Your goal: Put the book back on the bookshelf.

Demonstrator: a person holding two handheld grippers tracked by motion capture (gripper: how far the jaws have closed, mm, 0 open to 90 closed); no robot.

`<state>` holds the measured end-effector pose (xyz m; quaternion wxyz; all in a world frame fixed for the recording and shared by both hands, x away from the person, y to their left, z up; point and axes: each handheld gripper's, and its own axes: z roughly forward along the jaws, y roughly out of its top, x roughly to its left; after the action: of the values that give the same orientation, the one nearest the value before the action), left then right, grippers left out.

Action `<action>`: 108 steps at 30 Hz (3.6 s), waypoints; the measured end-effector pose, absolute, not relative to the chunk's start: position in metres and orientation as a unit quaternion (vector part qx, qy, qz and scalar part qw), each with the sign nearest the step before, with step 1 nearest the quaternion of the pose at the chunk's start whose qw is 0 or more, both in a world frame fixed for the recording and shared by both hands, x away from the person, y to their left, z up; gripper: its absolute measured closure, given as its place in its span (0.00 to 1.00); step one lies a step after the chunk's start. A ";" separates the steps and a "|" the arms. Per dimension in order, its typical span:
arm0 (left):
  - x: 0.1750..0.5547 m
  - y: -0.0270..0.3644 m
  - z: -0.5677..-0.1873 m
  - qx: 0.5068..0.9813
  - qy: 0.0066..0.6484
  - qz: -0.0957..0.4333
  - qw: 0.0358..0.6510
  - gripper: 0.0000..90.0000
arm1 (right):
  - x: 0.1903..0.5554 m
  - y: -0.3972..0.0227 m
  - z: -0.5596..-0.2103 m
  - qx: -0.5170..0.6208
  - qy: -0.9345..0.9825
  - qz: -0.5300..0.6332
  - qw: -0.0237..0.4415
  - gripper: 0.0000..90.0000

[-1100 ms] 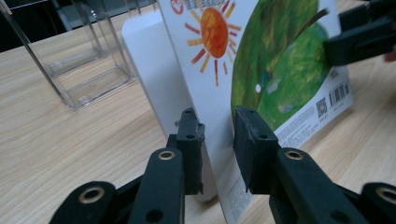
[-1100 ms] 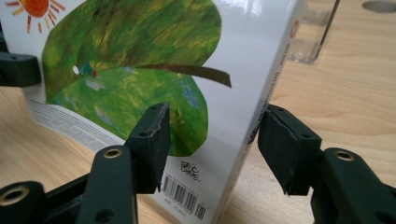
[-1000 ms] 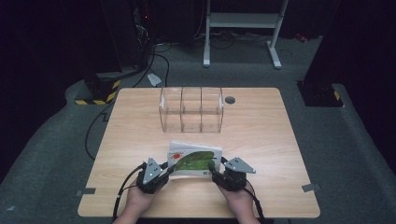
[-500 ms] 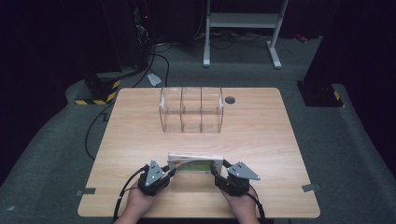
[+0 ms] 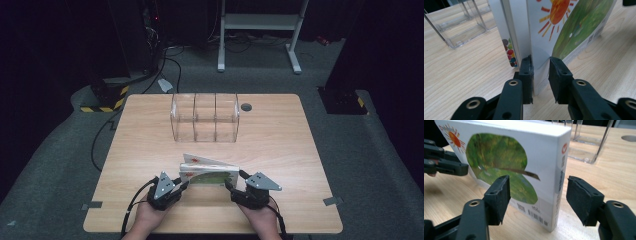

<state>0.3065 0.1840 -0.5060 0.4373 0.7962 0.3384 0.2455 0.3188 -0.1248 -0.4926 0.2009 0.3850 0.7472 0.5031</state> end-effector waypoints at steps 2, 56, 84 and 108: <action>0.307 0.185 -0.507 0.796 0.341 0.244 0.437 0.76 | 0.323 -0.126 -0.491 0.379 0.750 0.505 0.199 0.35; 0.338 0.258 -0.527 0.746 0.512 0.283 0.317 0.44 | 0.303 -0.145 -0.476 0.354 0.747 0.506 0.248 0.82; 0.338 0.259 -0.528 0.744 0.518 0.264 0.329 0.46 | 0.308 -0.152 -0.476 0.426 0.710 0.486 0.278 0.74; 0.338 0.259 -0.527 0.746 0.515 0.265 0.328 0.46 | 0.331 -0.135 -0.450 0.430 0.713 0.467 0.296 0.83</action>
<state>0.3380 0.2587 -0.5274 0.3284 0.7464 0.5147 0.2648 0.3307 -0.1348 -0.4504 0.2959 0.4302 0.7133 0.4675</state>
